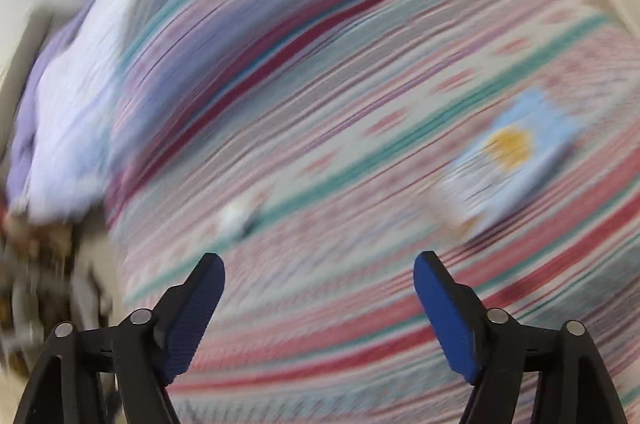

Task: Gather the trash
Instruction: 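Grasp the milk carton with the right gripper while the left gripper grasps the white tissue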

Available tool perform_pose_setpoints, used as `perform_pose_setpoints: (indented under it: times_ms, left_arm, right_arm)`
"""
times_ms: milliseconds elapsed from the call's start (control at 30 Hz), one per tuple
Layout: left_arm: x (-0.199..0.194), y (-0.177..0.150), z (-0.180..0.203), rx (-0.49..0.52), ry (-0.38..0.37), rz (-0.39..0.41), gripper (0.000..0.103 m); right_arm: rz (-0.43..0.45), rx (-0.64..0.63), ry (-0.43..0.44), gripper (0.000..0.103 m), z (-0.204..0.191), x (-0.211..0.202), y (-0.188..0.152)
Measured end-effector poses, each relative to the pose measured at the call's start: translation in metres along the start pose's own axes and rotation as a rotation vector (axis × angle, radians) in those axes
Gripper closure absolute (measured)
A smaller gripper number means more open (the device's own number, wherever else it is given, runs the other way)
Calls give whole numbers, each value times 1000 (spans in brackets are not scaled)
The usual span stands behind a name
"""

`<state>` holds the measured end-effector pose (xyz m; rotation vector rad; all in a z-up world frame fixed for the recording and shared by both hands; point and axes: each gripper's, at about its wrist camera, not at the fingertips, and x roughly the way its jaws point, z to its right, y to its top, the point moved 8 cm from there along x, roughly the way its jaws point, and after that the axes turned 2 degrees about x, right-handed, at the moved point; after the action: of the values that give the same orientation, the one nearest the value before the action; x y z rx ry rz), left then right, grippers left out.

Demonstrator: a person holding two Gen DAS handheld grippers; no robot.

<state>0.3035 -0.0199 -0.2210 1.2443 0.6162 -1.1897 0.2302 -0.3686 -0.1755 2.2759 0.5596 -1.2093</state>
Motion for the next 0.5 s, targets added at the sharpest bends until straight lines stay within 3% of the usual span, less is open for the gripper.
perform_pose_setpoints:
  times_ms: [167,333,433,500]
  left_arm:
    - [18,-1,47,55,-3,-14,43]
    - [32,12,74,135,50,16,43]
    - [43,26,89,189,81,50,43]
    - [55,34,105,243,92,67,43]
  right_arm:
    - [-8,226,-38,18,76,19,38]
    - [-47,433,-48,18,122,54,44]
    - [-83,415,-59,17,118,76,40]
    - [-70,289,-121,32,106,77,44]
